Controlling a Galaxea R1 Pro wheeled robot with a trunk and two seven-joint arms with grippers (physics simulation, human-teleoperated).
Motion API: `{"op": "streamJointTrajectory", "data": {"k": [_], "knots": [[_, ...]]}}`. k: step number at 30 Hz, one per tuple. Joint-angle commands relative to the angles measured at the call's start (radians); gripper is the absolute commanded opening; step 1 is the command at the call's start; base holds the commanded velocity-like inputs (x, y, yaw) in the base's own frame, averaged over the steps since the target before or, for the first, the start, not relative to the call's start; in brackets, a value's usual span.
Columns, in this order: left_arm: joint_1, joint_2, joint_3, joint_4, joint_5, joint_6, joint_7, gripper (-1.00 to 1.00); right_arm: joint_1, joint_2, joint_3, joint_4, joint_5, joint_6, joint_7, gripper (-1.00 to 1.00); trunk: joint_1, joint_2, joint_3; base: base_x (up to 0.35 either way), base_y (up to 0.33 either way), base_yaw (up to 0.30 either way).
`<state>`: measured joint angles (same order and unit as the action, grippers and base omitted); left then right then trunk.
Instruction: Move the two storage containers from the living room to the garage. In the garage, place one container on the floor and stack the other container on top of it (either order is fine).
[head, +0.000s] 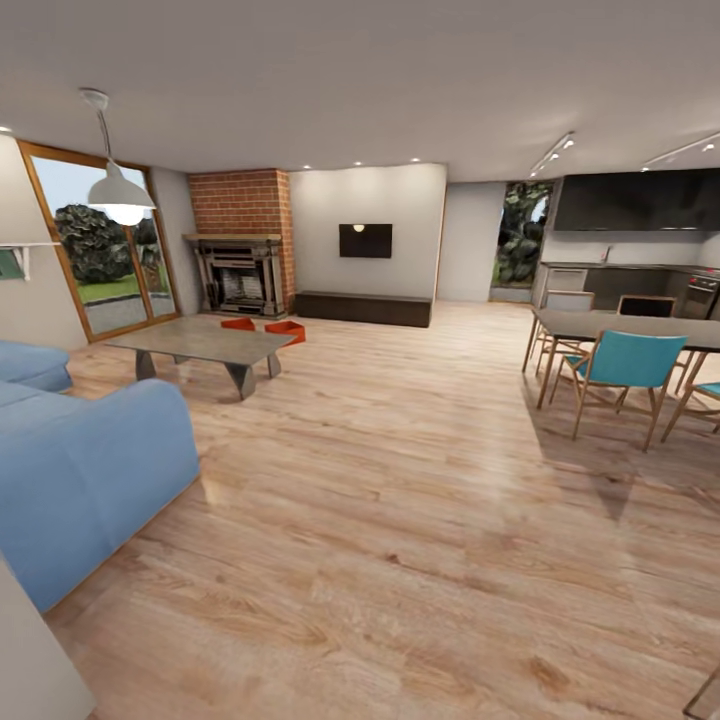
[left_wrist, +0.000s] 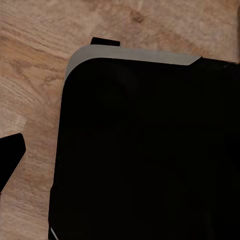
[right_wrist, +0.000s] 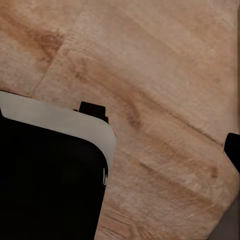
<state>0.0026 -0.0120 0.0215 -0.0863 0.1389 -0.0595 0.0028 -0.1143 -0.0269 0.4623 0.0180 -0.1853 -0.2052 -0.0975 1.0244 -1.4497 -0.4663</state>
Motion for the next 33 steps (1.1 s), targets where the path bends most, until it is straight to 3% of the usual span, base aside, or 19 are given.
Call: {"op": "streamJointTrajectory", "data": {"k": [1,33], "knots": [[0.000,0.000,0.001,-0.001,0.007,-0.002,0.000,1.00,-0.001,0.001,0.009,0.002,-0.010,-0.005,-0.001,1.00,0.001,0.000,-0.001,0.323,0.000,0.000],[0.000,0.000,0.001,0.000,0.007,-0.002,0.002,1.00,-0.001,0.001,0.008,0.002,-0.010,-0.004,-0.001,1.00,0.001,0.000,-0.001,0.323,0.000,0.000]]}}
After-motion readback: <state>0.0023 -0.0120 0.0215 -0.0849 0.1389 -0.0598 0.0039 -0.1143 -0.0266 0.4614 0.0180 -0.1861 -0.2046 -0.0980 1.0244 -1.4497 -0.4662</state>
